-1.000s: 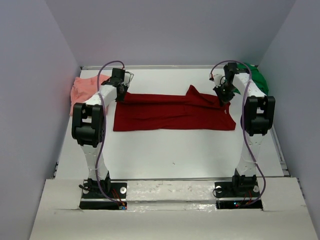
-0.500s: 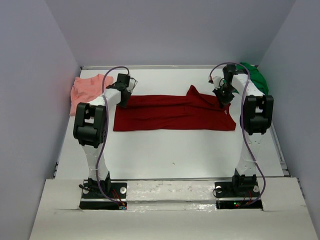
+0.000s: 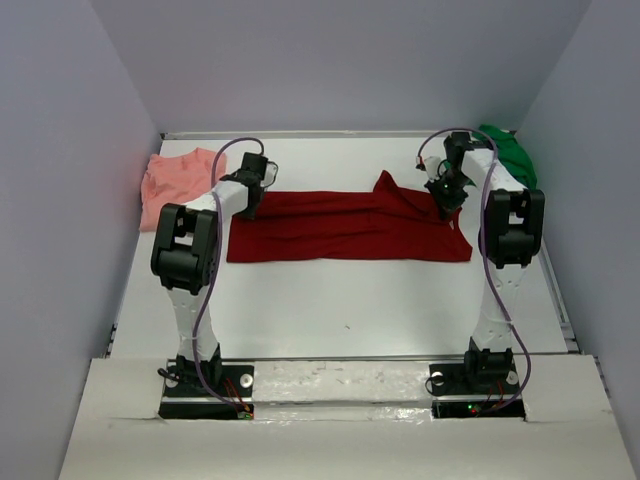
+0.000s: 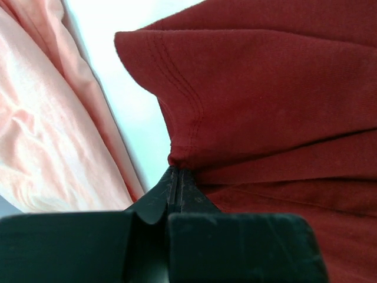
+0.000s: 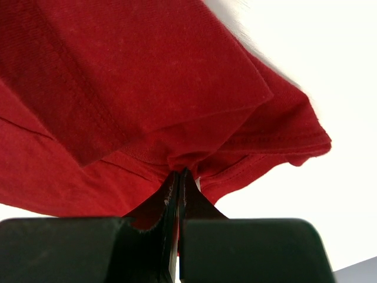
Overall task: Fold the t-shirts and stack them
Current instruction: Fold the tshirt
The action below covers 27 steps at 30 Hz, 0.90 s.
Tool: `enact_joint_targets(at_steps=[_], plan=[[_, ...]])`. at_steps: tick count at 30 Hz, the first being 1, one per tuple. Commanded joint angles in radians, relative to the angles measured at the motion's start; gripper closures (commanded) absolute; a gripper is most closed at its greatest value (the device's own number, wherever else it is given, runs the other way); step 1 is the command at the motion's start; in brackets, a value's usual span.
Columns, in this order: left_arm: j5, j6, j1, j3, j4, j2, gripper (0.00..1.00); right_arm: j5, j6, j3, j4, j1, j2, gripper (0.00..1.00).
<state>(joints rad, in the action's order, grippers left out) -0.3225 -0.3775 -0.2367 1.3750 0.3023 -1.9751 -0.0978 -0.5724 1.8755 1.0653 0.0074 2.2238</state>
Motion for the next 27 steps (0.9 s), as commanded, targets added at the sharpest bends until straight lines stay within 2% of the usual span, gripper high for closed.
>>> enact_joint_targets(at_steps=[1, 8, 16, 17, 20, 23, 27], plan=[[-0.062, -0.023, -0.004, 0.012, 0.020, -0.028, 1.00, 0.021, -0.007, 0.036, 0.041, -0.006, 0.016, 1.00], [-0.110, -0.041, -0.019, 0.009, 0.028, -0.060, 1.00, 0.020, -0.014, 0.057, 0.058, -0.006, 0.037, 1.00], [-0.191, -0.064, -0.041, -0.027, -0.008, -0.073, 1.00, 0.075, -0.026, -0.004, -0.010, -0.006, 0.017, 1.00], [-0.205, -0.067, -0.044, -0.028, -0.009, -0.076, 1.00, 0.075, -0.024, -0.007, -0.007, -0.006, 0.023, 0.97], [-0.214, -0.070, -0.049, -0.025, -0.008, -0.083, 1.00, 0.063, -0.021, -0.010, 0.001, -0.006, 0.023, 0.69], [-0.227, -0.075, -0.058, -0.024, 0.001, -0.090, 1.00, 0.059, -0.020, -0.001, 0.005, -0.006, 0.020, 0.61], [-0.245, -0.083, -0.064, -0.021, 0.014, -0.090, 0.96, 0.069, -0.024, 0.010, 0.010, -0.006, 0.011, 0.57]])
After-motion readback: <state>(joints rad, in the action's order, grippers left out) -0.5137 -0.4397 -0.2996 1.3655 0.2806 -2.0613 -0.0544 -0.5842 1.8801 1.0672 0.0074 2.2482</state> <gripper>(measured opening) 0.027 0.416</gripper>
